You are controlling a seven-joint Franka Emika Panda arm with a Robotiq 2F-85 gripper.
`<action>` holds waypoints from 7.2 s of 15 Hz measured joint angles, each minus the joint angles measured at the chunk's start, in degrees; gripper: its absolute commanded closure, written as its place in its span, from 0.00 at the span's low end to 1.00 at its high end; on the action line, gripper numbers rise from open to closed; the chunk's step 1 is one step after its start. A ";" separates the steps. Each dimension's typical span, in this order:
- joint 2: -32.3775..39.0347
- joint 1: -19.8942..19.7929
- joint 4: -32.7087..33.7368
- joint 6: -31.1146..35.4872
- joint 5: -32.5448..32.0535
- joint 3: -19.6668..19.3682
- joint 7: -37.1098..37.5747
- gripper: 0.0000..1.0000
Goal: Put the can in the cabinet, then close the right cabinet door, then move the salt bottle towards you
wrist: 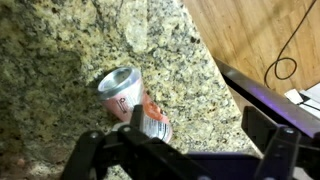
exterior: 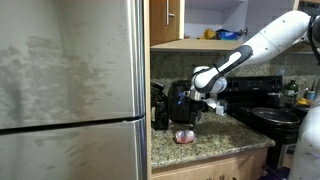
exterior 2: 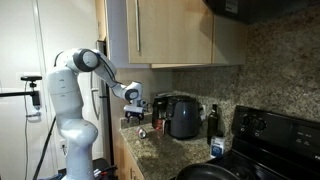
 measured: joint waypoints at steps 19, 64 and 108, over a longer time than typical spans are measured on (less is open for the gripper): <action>-0.09 -0.97 -0.10 17.19 -8.35 0.00 5.97 0.00; -15.53 -2.19 -3.49 27.10 -7.69 2.75 24.93 0.94; -7.32 1.17 -6.35 62.97 -12.15 -3.82 61.93 0.94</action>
